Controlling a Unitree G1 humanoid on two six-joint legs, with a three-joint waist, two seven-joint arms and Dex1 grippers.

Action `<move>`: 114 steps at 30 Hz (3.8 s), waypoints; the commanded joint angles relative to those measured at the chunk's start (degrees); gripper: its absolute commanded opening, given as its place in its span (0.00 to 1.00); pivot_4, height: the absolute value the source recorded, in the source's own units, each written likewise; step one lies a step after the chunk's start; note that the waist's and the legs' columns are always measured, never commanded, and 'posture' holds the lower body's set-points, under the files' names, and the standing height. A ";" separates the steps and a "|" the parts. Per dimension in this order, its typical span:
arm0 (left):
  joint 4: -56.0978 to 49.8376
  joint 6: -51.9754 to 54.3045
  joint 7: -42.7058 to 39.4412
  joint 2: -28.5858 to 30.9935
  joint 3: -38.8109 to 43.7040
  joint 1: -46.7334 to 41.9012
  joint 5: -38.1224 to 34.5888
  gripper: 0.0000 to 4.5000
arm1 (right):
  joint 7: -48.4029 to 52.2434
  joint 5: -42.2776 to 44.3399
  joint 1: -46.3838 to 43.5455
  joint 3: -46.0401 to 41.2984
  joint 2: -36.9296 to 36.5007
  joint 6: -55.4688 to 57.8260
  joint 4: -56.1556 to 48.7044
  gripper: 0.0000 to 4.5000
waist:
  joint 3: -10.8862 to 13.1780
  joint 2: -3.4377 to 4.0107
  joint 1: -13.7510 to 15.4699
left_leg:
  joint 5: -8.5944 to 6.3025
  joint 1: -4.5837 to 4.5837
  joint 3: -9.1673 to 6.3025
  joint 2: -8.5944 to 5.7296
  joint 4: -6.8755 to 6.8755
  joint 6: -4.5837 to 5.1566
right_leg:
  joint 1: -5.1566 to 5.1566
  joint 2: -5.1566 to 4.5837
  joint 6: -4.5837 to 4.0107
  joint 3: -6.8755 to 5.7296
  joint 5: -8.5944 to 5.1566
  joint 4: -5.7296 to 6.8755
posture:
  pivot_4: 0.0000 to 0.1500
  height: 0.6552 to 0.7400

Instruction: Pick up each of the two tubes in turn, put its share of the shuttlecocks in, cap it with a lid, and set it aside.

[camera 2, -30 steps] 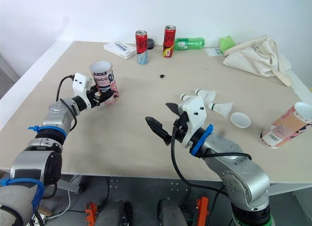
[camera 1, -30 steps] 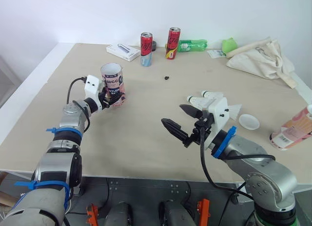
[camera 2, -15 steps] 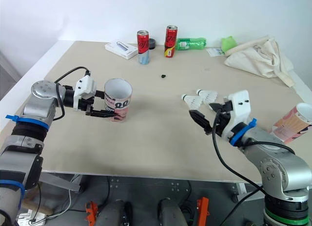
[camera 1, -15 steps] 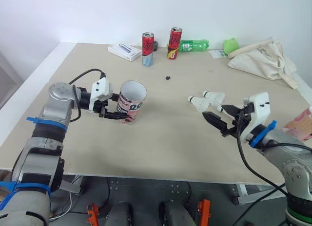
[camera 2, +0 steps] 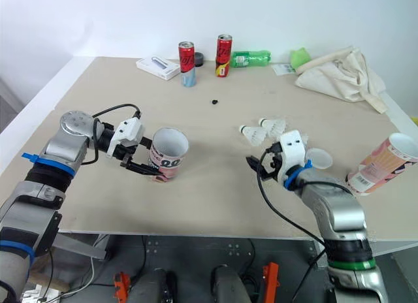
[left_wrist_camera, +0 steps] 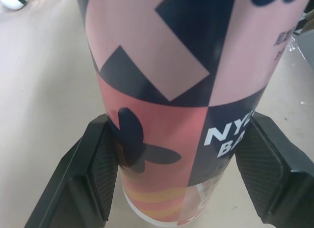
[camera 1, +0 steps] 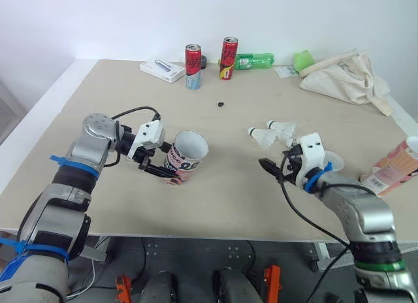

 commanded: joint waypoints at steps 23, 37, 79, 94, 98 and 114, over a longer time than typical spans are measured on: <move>-3.61 1.31 0.07 0.71 0.54 1.10 -0.27 0.68 | 3.34 -8.06 -16.33 0.21 9.14 -14.73 23.57 0.26 | 0.00 0.03 -0.01 | -0.01 -0.09 0.03 -0.03 -0.02 0.02 | -0.05 -0.07 -0.21 0.00 0.07 0.03 | 1.00 1.00; -2.73 8.87 0.07 3.57 -5.83 -1.72 -4.75 0.68 | 18.93 -0.03 -9.83 -1.40 0.48 -11.93 -6.06 0.02 | 0.05 0.12 0.06 | -0.02 -0.16 0.00 -0.06 -0.01 0.02 | -0.08 -0.13 -0.17 -0.05 0.05 0.04 | 1.00 1.00; -0.05 7.22 0.07 1.87 -10.81 -3.98 -8.23 0.68 | 41.38 3.93 -16.03 1.69 -20.11 -2.06 -19.98 0.59 | 0.06 0.14 1.05 | -0.08 -0.34 -0.06 -0.13 0.25 0.12 | -0.10 -0.32 -0.14 -0.23 0.01 0.02 | 1.00 1.00; -1.93 6.88 0.07 3.13 -9.57 -1.79 -7.30 0.68 | 11.30 -7.82 14.24 -17.23 -14.38 1.65 -14.41 0.59 | -0.03 0.27 0.74 | -0.04 -0.17 0.01 -0.11 0.25 0.07 | -0.04 -0.18 0.19 -0.05 -0.07 0.09 | 1.00 1.00; -1.51 6.58 0.07 2.84 -9.36 -2.04 -6.77 0.68 | 11.42 -9.08 11.85 -14.53 -13.76 -2.59 -7.24 0.59 | -0.04 0.29 0.70 | -0.02 -0.02 0.00 -0.10 0.25 0.09 | 0.07 -0.13 0.18 -0.02 -0.02 0.09 | 1.00 1.00; -2.35 7.28 0.07 2.58 -8.27 -1.20 -6.52 0.68 | 11.91 -11.23 -0.12 -6.63 -12.04 -7.90 7.87 0.59 | -0.05 0.33 0.65 | -0.02 -0.07 0.03 -0.11 0.24 0.10 | 0.04 -0.13 0.06 0.04 0.05 0.09 | 1.00 1.00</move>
